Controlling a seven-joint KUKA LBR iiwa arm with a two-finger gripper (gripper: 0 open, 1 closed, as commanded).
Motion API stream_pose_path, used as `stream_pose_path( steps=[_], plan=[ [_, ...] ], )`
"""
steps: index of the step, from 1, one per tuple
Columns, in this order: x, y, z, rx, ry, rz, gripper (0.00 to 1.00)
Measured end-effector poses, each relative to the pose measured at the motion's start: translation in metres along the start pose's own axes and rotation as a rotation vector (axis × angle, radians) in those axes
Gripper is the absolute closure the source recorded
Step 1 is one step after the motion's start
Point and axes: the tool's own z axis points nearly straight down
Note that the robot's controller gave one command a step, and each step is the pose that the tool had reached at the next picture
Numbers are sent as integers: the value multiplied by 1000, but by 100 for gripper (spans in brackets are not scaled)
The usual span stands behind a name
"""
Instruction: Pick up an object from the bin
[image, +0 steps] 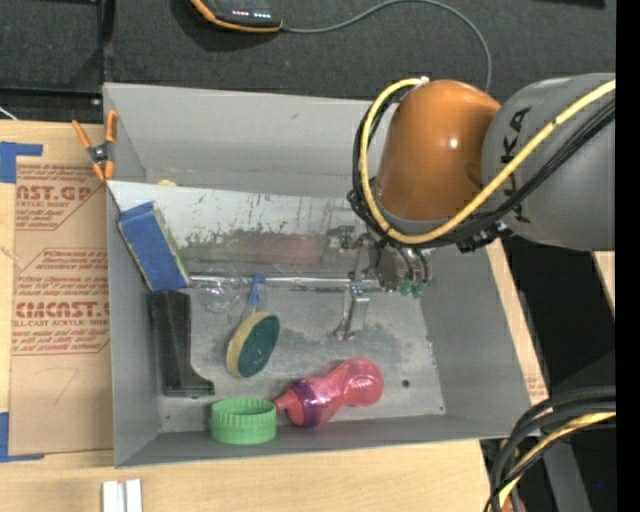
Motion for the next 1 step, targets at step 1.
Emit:
stream_pose_path(
  steps=[1],
  plan=[
    [0,0,0,0,0,0,0]
  ],
)
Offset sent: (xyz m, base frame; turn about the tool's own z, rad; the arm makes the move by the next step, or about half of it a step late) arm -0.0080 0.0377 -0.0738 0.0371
